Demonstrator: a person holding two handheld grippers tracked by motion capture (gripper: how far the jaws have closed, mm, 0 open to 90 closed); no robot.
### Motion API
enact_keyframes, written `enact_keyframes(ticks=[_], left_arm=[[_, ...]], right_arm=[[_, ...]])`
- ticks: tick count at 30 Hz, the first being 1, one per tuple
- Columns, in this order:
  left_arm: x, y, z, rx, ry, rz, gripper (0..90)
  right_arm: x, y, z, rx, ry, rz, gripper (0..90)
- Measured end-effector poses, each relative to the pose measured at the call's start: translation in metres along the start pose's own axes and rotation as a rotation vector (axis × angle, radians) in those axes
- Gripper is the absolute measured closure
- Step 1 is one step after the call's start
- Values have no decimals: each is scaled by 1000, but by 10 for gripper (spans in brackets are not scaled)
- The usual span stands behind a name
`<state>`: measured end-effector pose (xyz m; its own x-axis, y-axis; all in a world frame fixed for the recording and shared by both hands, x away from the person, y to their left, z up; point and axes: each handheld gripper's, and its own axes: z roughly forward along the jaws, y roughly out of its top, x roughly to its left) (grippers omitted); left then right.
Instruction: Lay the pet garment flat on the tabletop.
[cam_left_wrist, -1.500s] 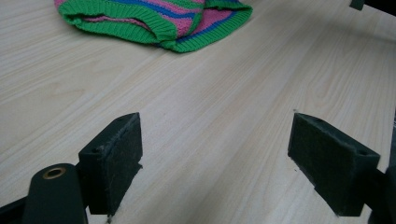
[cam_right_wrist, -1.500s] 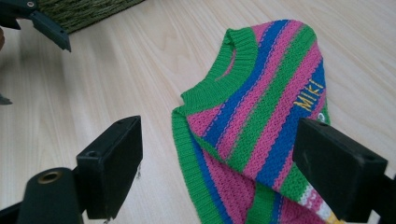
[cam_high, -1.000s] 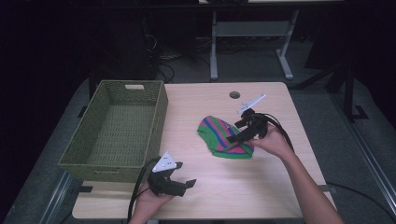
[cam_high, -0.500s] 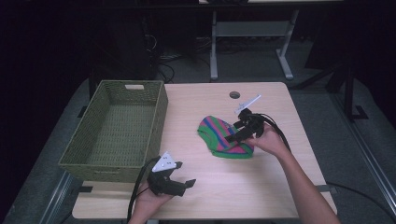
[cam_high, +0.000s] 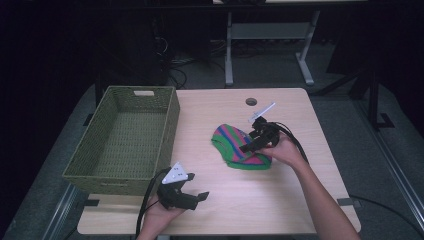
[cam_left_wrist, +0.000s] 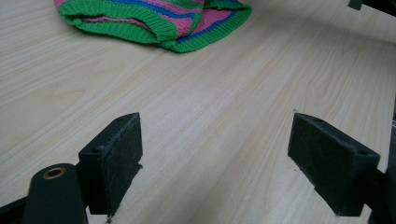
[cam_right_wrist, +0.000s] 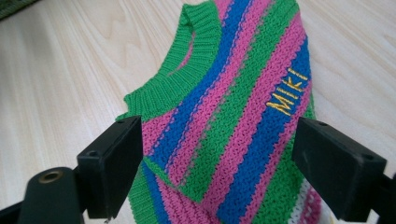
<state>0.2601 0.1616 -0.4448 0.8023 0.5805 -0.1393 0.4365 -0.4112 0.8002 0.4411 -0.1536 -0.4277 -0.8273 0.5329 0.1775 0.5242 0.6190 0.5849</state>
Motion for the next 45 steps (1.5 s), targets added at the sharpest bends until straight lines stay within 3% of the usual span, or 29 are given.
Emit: enact_keyframes(ticks=[23, 28, 32, 45], left_arm=[[0, 0, 0, 2, -1, 2, 173], [0, 0, 0, 6, 0, 3, 174], [-1, 0, 0, 5, 1, 3, 174], [-2, 1, 1, 3, 1, 7, 175]], right_arm=[[-1, -5, 27, 65, -58, 11, 184], [4, -5, 31, 79, -105, -33, 205], [11, -4, 34, 107, -172, -83, 238], [13, -2, 34, 116, -189, -77, 316]])
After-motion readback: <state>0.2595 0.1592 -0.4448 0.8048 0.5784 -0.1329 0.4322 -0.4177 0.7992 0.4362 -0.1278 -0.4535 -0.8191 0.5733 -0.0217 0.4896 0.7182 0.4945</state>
